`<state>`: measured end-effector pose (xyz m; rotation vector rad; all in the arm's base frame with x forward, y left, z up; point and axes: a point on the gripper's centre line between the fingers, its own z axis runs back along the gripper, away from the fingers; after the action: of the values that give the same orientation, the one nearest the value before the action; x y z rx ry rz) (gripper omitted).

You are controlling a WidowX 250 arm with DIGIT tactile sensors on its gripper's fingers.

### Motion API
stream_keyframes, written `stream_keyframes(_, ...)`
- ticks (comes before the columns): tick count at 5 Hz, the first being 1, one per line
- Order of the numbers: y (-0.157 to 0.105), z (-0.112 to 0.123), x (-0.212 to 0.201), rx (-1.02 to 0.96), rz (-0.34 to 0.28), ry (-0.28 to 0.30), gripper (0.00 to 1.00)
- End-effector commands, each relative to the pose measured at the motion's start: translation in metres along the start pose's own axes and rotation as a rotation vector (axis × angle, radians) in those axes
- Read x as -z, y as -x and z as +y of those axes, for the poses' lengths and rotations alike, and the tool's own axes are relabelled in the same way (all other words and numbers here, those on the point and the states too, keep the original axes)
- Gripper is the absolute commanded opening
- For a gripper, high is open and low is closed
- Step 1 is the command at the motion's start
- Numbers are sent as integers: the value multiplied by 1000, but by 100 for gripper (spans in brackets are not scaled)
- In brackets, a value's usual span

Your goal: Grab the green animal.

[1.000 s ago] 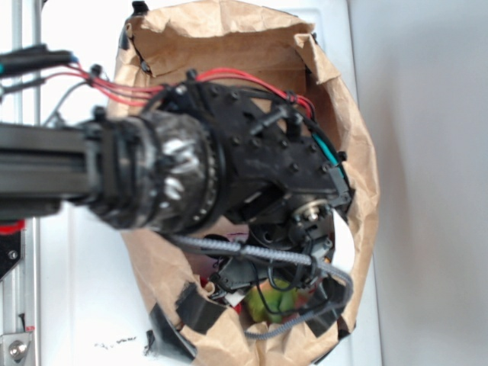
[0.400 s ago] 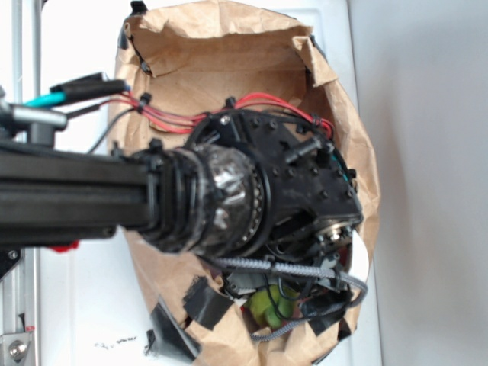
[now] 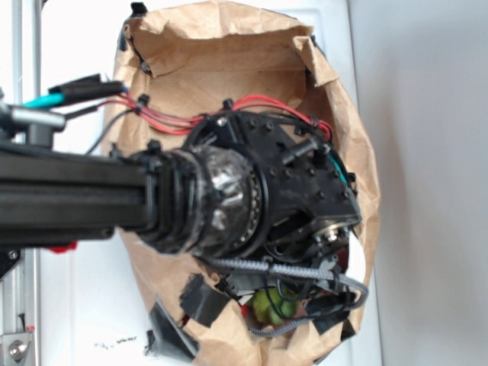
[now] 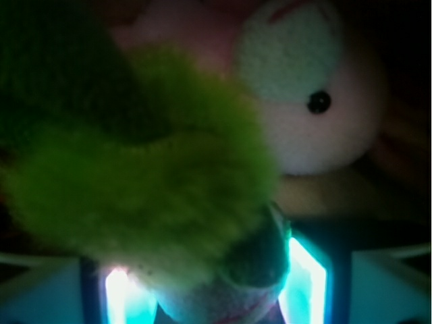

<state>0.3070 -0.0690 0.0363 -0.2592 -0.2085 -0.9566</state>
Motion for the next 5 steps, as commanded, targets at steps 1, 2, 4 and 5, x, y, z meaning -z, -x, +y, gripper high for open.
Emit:
stream_keyframes(1,-3,-5,-50,-25,-88,-44,0)
stream_keyframes(2,2,-3,-71,-71,-55,-68,0)
stream_keyframes(4,14,-17,-94,-410,129,-187,0)
stream_keyframes(5,23,-21,-101,-657,167,-244,0)
